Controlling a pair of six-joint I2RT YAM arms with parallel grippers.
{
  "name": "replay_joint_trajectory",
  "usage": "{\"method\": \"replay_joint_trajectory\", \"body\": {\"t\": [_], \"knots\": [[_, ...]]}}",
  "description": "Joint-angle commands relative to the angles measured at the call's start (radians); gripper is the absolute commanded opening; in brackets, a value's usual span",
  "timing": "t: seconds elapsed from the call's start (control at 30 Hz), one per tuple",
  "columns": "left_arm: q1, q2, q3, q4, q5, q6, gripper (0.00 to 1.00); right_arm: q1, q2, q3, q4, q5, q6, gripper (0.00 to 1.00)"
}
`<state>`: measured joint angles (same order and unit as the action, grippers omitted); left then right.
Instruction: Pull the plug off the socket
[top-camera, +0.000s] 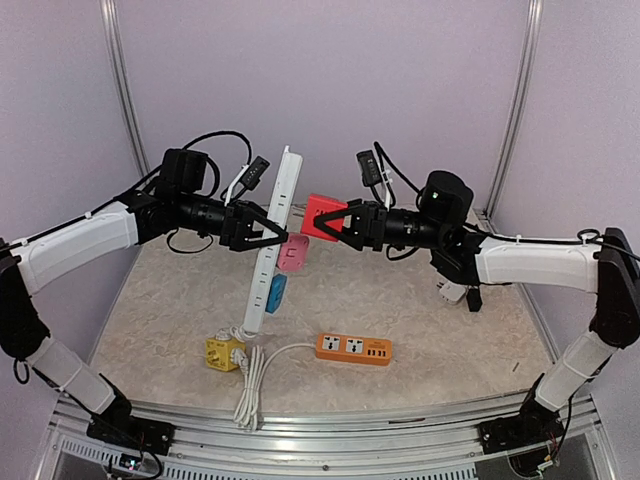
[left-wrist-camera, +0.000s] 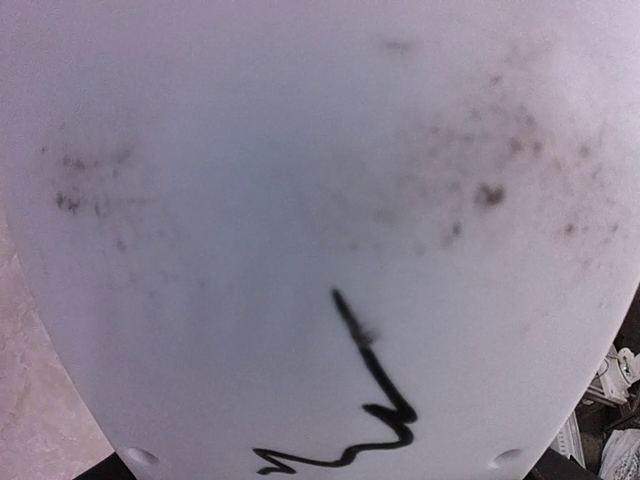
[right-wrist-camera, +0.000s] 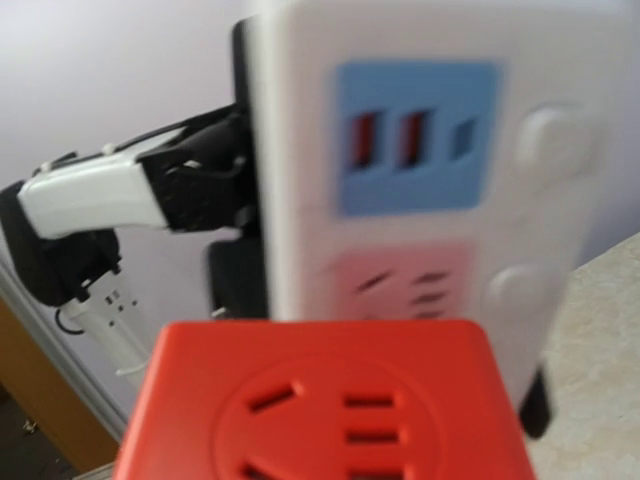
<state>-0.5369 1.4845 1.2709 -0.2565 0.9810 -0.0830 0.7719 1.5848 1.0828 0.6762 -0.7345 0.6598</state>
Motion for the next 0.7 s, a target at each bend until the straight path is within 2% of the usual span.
{"method": "replay_joint_trajectory", "body": {"t": [0.0, 0.2, 0.4, 0.53, 0.67], "knots": [[0.018, -0.039, 0.002, 0.063, -0.022, -0.024, 0.04, 0.006, -0.04, -0.012, 0.009, -0.03, -0.014, 0.05], [0.021, -0.043, 0.0, 0.067, -0.034, -0.026, 0.04, 0.005, -0.058, -0.019, -0.002, 0.024, -0.029, 0.03], [0.051, -0.072, -0.008, 0.07, -0.044, -0.021, 0.04, 0.014, -0.167, -0.035, -0.282, 0.358, -0.215, 0.02], [0.075, -0.079, -0.015, 0.085, -0.043, -0.038, 0.04, 0.0, -0.206, -0.041, -0.48, 0.644, -0.236, 0.0], [0.083, -0.071, -0.028, 0.071, -0.043, -0.05, 0.04, -0.055, -0.222, -0.092, -0.572, 0.793, -0.234, 0.0]]}}
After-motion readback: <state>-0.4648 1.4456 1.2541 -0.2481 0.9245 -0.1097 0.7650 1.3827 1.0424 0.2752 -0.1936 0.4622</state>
